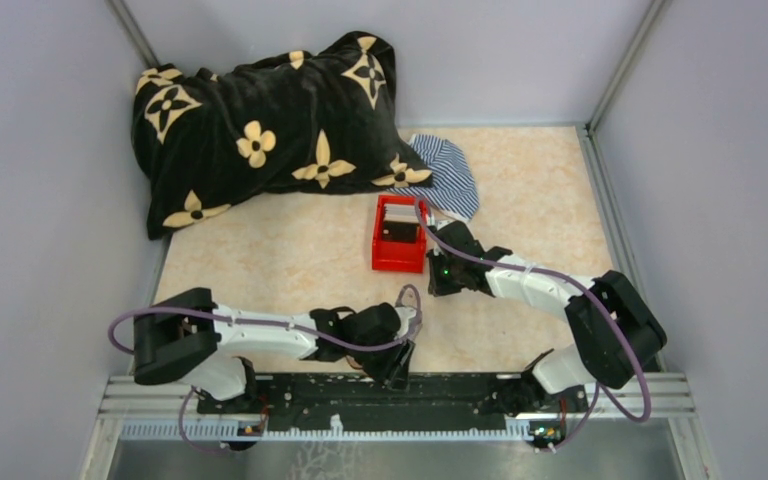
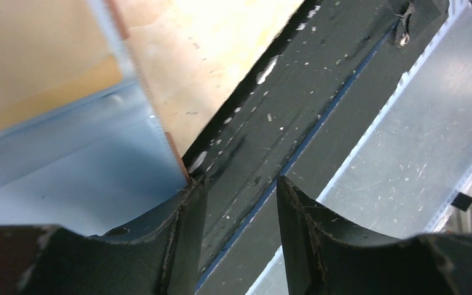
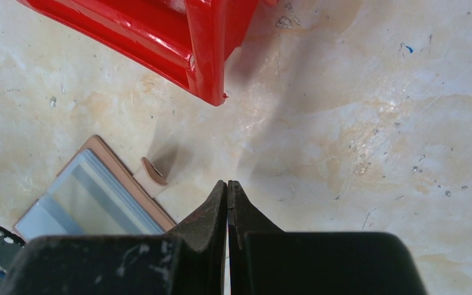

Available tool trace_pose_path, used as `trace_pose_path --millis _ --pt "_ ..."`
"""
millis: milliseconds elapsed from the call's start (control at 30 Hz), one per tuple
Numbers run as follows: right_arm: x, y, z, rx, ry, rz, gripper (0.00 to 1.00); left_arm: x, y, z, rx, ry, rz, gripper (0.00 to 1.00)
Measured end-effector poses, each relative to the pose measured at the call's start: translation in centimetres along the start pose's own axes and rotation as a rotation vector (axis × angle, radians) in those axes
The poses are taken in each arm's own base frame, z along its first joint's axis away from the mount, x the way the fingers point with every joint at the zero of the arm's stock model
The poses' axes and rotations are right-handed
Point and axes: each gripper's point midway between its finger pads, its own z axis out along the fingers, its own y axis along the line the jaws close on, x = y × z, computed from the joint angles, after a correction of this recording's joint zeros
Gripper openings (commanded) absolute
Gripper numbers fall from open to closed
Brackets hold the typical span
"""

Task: Take the credit cards out of the card holder

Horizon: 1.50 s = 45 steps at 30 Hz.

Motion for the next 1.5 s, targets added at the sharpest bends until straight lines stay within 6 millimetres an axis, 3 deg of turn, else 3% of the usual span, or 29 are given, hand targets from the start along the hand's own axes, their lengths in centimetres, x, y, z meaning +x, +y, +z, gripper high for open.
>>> trace_pose_path --millis 167,567,700,800,900,1067,1267,1500 --pt "0.0 0.1 0.0 -0.004 0.001 0.000 0.00 -0.2 1.7 -1.1 -0.011 -0.004 -0.102 0.52" --pt "-0.3 1.1 -0.8 -0.054 -0.013 -0.003 0.00 -3.5 9.9 -5.1 -0.235 -0.176 -0.292 0.52" --pt "-1.7 2.5 -2.7 -0.102 -0.086 -0.020 0.00 -3.6 10.1 -5.7 -0.254 -0.187 -0.271 0.51" --pt "-2.3 3.9 -3.5 -0.139 -0.112 -0.042 0.00 -4.6 9.3 -6.7 -0.224 -0.236 -0.244 0.51" --pt "-2.0 5.1 -3.0 -0.161 -0.098 -0.058 0.00 -6.9 7.5 -8.3 -0.154 -0.346 -0.205 0.51" --pt "0.2 6.2 -1.1 -0.181 -0.026 -0.054 0.00 -10.0 5.7 -10.1 -0.077 -0.482 -0.174 0.52" --pt "3.1 5.6 0.3 -0.166 0.048 -0.029 0.00 -10.9 7.1 -9.5 -0.069 -0.483 -0.249 0.52" --pt "3.5 5.8 0.5 -0.173 0.051 -0.029 0.00 -10.4 8.4 -9.2 -0.043 -0.477 -0.328 0.52"
